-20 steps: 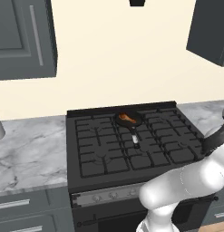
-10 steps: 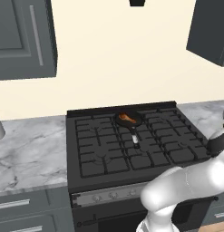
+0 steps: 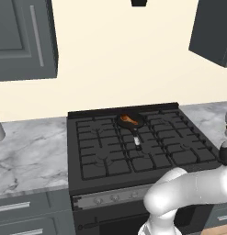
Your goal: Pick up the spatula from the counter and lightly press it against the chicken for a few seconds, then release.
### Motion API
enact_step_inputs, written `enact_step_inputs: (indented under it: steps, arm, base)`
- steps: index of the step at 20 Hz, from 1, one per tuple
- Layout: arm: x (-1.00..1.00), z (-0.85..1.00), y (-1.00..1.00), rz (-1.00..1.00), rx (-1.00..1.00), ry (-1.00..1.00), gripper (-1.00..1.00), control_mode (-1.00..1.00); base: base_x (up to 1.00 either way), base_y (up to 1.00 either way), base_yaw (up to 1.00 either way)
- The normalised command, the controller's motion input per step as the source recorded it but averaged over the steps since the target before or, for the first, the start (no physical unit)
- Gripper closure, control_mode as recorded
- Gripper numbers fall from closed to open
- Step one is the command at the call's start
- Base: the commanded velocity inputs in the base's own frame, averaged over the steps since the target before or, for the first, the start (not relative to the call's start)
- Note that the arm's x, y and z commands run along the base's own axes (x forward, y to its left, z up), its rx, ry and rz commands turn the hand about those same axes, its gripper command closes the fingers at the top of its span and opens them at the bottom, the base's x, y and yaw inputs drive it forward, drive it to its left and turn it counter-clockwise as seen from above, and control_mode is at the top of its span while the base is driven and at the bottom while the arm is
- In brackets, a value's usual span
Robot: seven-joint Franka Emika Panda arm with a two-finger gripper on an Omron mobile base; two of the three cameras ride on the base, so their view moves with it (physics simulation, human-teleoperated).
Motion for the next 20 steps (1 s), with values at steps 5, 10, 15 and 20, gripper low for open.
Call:
enact_step_inputs:
  steps: [5,10,15,20]
  arm:
    - [0.06,-0.07,-0.08,0.0,0.0,0.0,-1.0,-1.0]
    - [0.08,-0.08,-0.13,0.0,0.0,0.0,-1.0,-1.0]
    - [0.11,-0.1,-0.1,0.01,0.0,0.0,-1.0,-1.0]
    - [0.11,-0.06,-0.05,0.01,0.0,0.0,-1.0,-1.0]
  base:
    - [0.0,0.0,0.0]
    - [0.0,0.0,0.0]
    - [0.0,0.0,0.0]
    - [0.0,0.0,0.0]
